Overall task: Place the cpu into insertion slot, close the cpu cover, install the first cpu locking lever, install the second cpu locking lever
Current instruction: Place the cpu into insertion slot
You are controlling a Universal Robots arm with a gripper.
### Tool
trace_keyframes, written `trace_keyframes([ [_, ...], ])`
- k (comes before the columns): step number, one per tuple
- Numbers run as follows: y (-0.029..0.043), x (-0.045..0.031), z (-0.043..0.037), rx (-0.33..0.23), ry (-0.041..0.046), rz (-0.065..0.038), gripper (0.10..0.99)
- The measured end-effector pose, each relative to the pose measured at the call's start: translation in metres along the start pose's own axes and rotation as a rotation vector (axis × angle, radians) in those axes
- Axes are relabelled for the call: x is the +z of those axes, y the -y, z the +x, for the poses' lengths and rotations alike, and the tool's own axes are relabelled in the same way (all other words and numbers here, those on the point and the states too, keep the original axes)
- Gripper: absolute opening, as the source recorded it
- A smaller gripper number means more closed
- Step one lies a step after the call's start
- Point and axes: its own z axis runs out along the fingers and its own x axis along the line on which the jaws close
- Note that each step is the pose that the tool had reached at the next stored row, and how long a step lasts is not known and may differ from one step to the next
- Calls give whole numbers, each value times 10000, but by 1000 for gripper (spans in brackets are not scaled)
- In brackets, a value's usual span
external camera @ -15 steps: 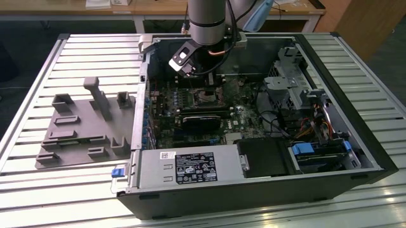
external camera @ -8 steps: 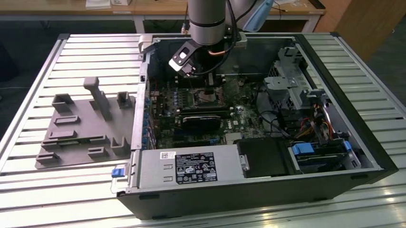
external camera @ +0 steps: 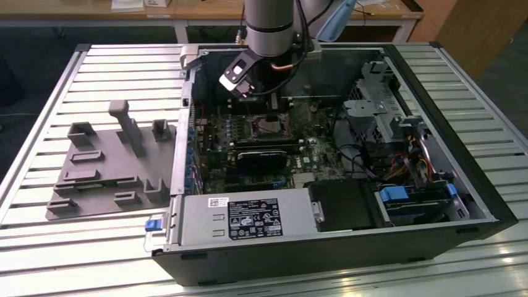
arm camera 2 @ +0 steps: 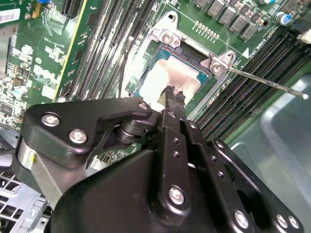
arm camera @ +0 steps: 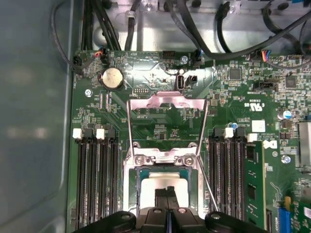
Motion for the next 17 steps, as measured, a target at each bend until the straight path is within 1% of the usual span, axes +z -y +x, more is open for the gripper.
trace_keyframes([
  [17, -34, -381, -6, 28, 1, -29, 102],
])
